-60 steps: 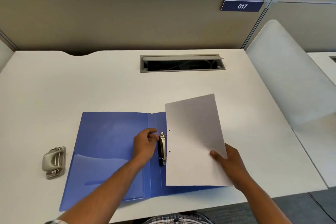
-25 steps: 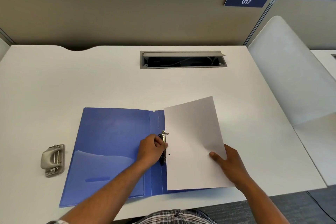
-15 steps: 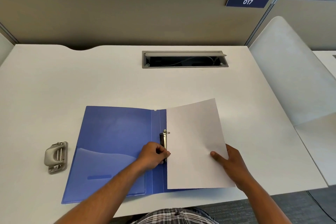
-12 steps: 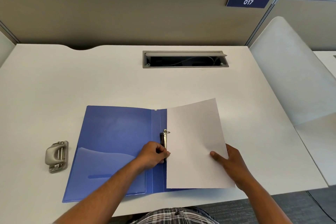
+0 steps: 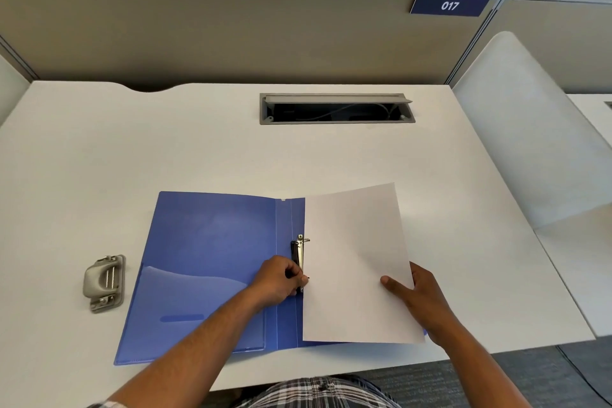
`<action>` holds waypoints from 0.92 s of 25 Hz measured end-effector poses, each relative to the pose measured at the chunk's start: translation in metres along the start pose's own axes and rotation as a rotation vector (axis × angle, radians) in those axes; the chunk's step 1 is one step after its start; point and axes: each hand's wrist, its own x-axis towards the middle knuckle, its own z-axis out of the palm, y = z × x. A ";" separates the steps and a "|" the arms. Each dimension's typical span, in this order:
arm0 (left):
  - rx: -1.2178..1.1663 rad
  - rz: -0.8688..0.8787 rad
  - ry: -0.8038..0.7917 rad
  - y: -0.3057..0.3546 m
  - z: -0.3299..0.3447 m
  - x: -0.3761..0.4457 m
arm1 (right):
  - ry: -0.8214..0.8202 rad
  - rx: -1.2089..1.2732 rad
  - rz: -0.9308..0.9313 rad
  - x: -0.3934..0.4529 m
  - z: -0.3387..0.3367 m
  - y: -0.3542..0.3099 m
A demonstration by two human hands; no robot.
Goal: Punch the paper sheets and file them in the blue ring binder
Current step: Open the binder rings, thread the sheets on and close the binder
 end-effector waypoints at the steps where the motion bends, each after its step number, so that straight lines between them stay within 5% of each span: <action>1: 0.036 0.011 0.001 0.000 0.001 0.000 | 0.006 -0.012 0.003 0.001 0.000 0.002; 10: 0.220 0.118 0.012 0.004 0.009 -0.003 | 0.064 -0.083 0.000 0.010 0.002 0.015; 23: 0.127 0.251 0.138 -0.009 0.014 -0.001 | 0.077 -0.177 0.065 0.023 0.005 0.025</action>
